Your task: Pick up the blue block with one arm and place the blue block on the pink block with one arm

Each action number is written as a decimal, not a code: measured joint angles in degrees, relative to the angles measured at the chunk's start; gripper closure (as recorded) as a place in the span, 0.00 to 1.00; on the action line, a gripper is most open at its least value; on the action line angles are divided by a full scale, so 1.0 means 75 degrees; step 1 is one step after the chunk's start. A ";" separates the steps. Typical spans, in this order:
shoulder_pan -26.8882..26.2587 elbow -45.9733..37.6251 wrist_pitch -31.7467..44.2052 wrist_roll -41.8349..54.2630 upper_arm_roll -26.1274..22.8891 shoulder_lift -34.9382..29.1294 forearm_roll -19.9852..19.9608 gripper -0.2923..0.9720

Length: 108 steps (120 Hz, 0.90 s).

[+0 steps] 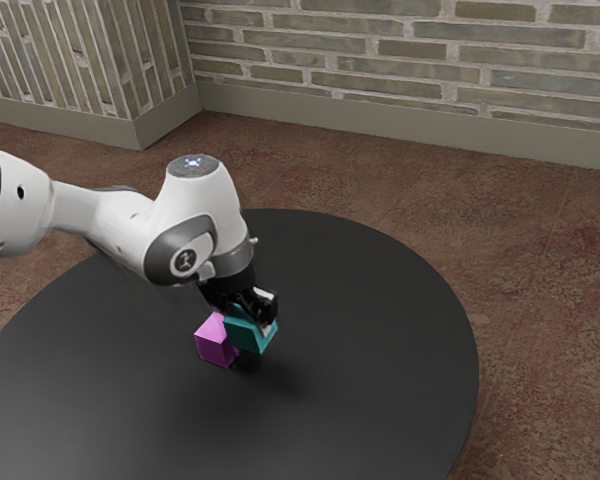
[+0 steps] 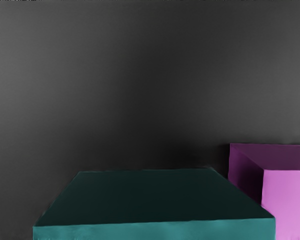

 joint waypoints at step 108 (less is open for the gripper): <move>0.0319 0.0085 -0.0678 -0.0001 0.1036 -0.0267 0.0382 0.50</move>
